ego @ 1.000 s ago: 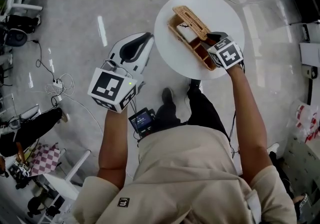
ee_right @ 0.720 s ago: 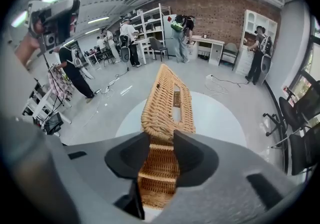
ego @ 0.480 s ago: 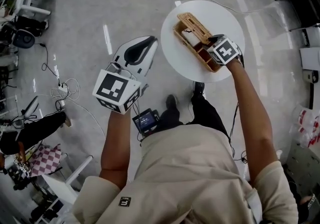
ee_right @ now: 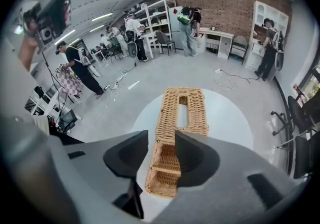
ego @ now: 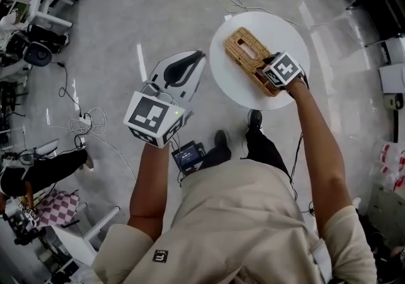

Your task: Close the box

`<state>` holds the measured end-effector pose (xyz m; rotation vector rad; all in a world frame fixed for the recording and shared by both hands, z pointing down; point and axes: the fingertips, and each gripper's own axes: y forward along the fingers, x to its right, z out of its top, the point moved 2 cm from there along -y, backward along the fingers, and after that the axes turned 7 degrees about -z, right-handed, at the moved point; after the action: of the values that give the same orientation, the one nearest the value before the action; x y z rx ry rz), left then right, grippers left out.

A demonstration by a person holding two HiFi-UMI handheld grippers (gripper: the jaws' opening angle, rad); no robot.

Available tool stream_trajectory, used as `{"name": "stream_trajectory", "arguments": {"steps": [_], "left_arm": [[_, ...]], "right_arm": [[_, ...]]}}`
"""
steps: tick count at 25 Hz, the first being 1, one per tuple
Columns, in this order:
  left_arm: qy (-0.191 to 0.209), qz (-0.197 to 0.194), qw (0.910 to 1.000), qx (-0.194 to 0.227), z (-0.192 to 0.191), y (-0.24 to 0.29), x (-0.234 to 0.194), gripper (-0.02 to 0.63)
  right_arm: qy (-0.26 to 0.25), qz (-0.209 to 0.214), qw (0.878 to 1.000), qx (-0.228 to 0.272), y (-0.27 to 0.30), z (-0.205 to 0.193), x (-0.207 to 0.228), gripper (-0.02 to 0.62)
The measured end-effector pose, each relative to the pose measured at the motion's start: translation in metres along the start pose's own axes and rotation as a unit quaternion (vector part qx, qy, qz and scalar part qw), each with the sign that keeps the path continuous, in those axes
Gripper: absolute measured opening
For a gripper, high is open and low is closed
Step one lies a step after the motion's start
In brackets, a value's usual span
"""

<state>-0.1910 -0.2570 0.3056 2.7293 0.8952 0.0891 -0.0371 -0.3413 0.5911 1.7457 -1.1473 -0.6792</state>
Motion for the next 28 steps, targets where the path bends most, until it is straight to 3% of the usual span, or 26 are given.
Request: {"name": "stream_trajectory", "arguments": {"steps": [6, 10, 14, 18, 21, 24, 28], "left_arm": [[0.018, -0.008, 0.9996, 0.022, 0.024, -0.013, 0.014, 0.021], [0.030, -0.018, 0.9985, 0.041, 0.041, -0.027, 0.023, 0.021], [0.041, -0.027, 0.9972, 0.056, 0.061, -0.040, 0.036, 0.021], [0.050, -0.038, 0.9956, 0.070, 0.074, -0.049, 0.049, 0.021], [0.055, -0.045, 0.9949, 0.071, 0.078, -0.055, 0.056, 0.021], [0.069, -0.053, 0.9925, 0.086, 0.082, -0.059, 0.059, 0.021], [0.064, -0.064, 0.9936, 0.067, 0.082, -0.066, 0.065, 0.021]], "right_arm": [[0.000, -0.012, 0.998, 0.060, -0.056, 0.034, -0.017, 0.132], [0.017, -0.029, 0.990, 0.136, -0.114, 0.070, -0.034, 0.061], [0.033, -0.049, 0.966, 0.251, -0.196, 0.109, -0.052, -0.005], [0.031, -0.067, 0.924, 0.375, -0.290, 0.141, -0.077, -0.006], [0.023, -0.073, 0.896, 0.438, -0.347, 0.157, -0.100, -0.008], [0.015, -0.075, 0.886, 0.458, -0.378, 0.164, -0.119, -0.009], [0.004, -0.080, 0.888, 0.453, -0.387, 0.164, -0.135, -0.009]]}}
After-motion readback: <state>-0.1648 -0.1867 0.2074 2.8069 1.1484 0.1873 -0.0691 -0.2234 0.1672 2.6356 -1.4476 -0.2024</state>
